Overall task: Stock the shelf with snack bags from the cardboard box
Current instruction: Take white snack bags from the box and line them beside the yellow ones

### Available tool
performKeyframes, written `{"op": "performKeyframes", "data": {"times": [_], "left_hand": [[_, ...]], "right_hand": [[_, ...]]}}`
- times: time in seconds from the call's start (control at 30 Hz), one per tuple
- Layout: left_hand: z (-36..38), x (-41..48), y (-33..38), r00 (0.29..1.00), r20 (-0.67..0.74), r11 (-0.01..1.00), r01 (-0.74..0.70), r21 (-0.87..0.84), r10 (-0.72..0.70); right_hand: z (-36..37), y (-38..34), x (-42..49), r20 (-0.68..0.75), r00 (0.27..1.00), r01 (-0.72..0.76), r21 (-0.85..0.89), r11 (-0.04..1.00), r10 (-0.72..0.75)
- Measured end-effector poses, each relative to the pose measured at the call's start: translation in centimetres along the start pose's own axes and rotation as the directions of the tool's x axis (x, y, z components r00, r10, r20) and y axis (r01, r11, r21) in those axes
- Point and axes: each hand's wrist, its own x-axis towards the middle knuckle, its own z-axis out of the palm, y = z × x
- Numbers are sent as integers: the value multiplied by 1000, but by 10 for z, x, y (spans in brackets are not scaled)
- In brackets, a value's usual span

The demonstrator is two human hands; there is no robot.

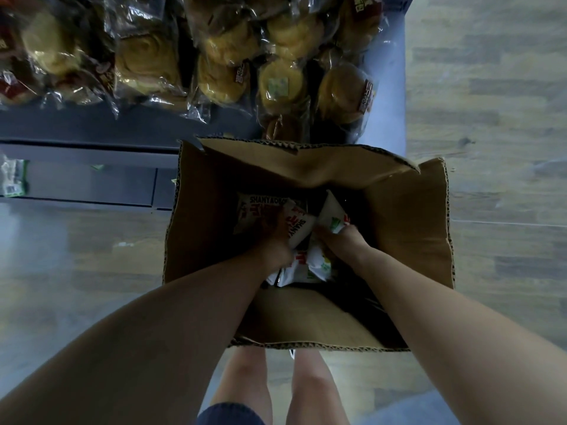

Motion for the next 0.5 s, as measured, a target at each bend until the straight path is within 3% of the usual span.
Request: {"op": "performKeyframes", "data": {"times": [0.1, 0.23, 0.37, 0.5], "left_hand": [[-7, 0, 3, 998, 1, 974, 63, -216, -64], [-26, -4, 10, 964, 185, 908, 247, -340, -193], [-42, -22, 8, 947, 209, 816, 317, -483, -244], [-68, -58, 18, 968, 232, 765, 224, -604, -101]], "right_hand": [[-2, -2, 2, 40, 999, -18, 38, 999, 16], [-9, -5, 0, 108, 993, -61, 120, 991, 49], [-18, -20, -25, 199, 978, -78, 104, 992, 56], [-24, -38, -55, 316, 949, -55, 150, 987, 4]]}}
